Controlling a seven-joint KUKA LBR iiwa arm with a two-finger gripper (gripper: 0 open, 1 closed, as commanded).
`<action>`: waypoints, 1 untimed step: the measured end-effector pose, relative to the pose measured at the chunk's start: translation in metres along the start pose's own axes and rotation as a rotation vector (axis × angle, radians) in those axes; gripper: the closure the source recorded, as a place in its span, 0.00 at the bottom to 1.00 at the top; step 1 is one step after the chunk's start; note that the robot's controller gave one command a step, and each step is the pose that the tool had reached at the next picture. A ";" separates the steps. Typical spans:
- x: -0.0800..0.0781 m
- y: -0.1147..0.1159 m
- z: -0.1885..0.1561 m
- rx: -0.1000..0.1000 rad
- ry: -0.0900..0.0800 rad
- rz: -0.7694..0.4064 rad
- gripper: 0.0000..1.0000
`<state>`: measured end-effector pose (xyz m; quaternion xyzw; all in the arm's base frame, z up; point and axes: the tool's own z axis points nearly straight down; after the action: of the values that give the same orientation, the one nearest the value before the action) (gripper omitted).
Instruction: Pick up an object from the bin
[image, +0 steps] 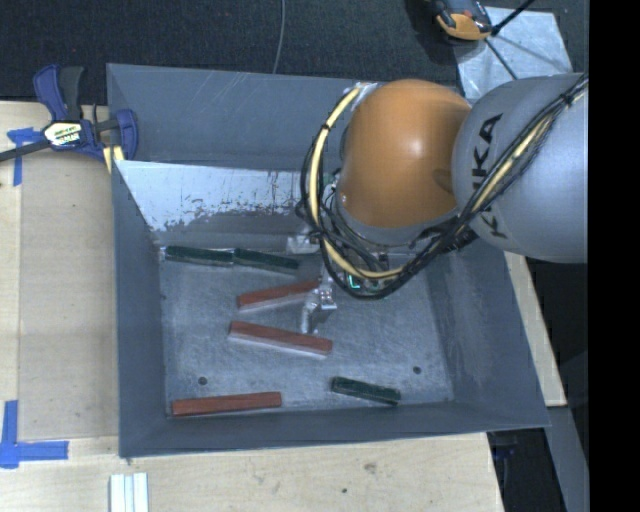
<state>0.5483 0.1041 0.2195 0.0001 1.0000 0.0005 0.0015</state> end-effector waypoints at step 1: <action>0.008 -0.005 0.044 -0.001 -0.007 0.029 0.00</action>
Offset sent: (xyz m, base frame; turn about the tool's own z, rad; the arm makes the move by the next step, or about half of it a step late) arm -0.0152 0.0003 -0.1495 -0.1371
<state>0.5406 0.0990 0.1756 0.0143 0.9999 0.0010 0.0052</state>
